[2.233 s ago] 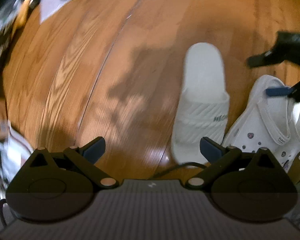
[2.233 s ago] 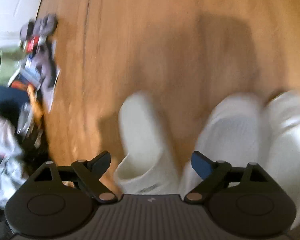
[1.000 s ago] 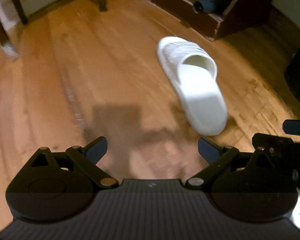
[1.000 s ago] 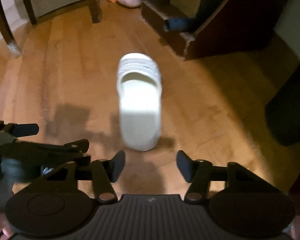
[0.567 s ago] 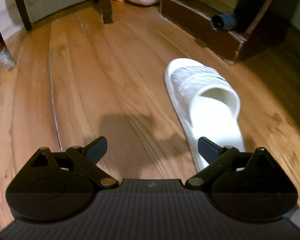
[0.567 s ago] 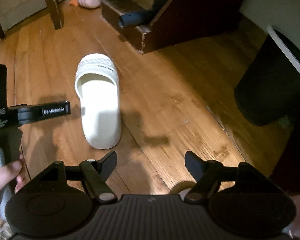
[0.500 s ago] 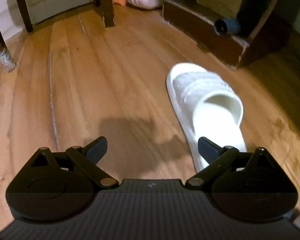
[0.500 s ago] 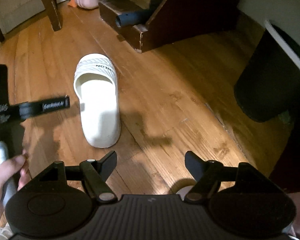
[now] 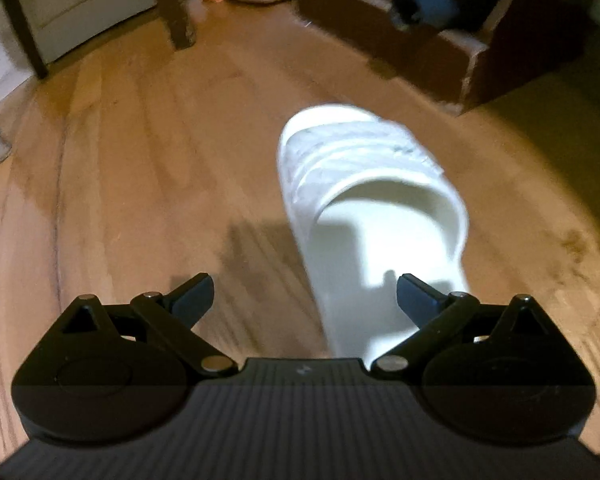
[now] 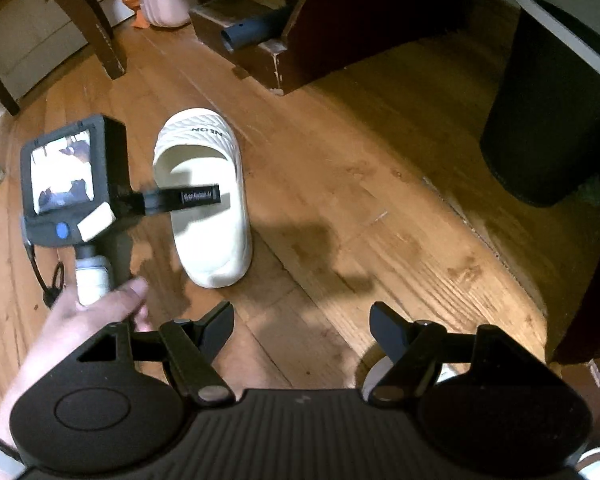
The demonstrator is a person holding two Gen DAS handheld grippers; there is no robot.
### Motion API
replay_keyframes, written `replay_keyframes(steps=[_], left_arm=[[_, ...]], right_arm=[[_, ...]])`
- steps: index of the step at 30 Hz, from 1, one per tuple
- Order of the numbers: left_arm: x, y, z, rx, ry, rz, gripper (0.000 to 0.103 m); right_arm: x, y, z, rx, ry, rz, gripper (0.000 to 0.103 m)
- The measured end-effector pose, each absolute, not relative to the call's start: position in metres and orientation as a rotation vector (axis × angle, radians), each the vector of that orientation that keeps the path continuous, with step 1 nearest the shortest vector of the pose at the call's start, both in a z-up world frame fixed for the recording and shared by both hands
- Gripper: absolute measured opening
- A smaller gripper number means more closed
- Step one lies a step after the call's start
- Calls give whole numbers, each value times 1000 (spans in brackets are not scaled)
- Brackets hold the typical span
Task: Organize scattered shoes
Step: 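Grasp the second slide at its strap with the left gripper and lift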
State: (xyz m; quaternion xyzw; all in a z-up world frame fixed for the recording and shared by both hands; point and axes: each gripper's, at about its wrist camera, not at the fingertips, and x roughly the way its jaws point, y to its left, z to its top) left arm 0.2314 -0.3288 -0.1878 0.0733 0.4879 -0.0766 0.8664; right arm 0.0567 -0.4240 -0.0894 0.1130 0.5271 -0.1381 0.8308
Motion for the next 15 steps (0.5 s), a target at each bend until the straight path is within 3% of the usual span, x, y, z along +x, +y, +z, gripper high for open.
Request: replay_keyframes(steps=[1, 2, 3, 5, 13, 15], left_arm=[[230, -327, -188, 132, 1035, -176, 90], [230, -327, -185, 126, 1052, -199, 77], [231, -329, -181, 135, 1074, -219, 58], [228, -338, -174, 181, 1115, -256, 30], [159, -329, -171, 453, 1056, -362, 28], [138, -315, -170, 493, 1053, -372, 15]], right_arm=[[57, -423, -90, 236, 1120, -294, 76], [57, -423, -90, 236, 1126, -297, 76], [59, -422, -92, 243, 1143, -302, 76], [60, -421, -96, 291, 1168, -309, 76], [64, -401, -94, 208, 1179, -308, 77], [65, -398, -98, 188, 1234, -305, 78]])
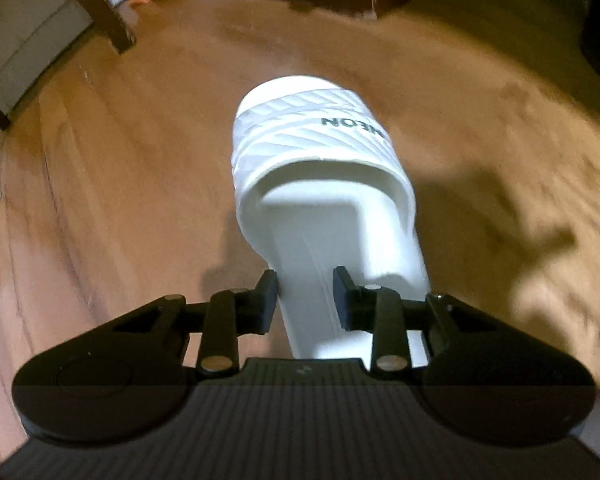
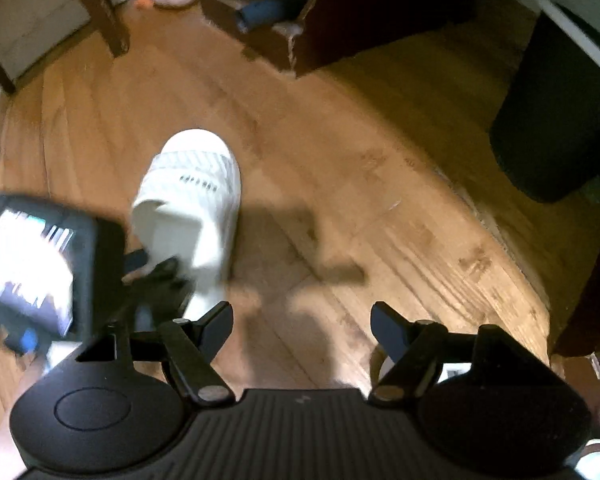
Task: Organize scattered shoes
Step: 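Grasp the second slide at its strap with the left gripper and lift, then carry the slide with the left gripper toward the first NEON slide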
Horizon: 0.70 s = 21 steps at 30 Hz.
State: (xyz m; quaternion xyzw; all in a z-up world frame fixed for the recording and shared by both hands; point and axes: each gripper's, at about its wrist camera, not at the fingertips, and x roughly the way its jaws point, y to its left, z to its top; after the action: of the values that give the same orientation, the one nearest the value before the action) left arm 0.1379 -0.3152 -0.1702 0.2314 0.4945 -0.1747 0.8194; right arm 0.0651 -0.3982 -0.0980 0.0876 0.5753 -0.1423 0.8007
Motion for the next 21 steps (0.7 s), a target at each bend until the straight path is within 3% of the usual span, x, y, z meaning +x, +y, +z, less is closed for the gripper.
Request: replay_keyframes(steps=[3, 7, 8, 9, 11, 13, 15, 21], left_arm=[[97, -288, -168, 530, 1016, -446, 15], [92, -256, -152, 421, 974, -500, 24], [92, -251, -147, 420, 914, -513, 34], [93, -245, -142, 418, 855, -526, 51], [101, -238, -137, 391, 794, -528, 66], [116, -239, -137, 364, 793, -516, 69], [139, -244, -140, 341, 829, -481, 79], [182, -278, -162, 384, 869, -325, 79]], right_arm=[[64, -400, -97, 180, 1267, -302, 78], [61, -409, -94, 195, 1248, -331, 80], [60, -412, -94, 201, 1245, -344, 80], [59, -415, -95, 210, 1243, -359, 80], [58, -419, -97, 214, 1247, -384, 80], [58, -420, -98, 209, 1251, -400, 80], [58, -419, -98, 195, 1247, -395, 80], [60, -412, -96, 149, 1239, -370, 80]])
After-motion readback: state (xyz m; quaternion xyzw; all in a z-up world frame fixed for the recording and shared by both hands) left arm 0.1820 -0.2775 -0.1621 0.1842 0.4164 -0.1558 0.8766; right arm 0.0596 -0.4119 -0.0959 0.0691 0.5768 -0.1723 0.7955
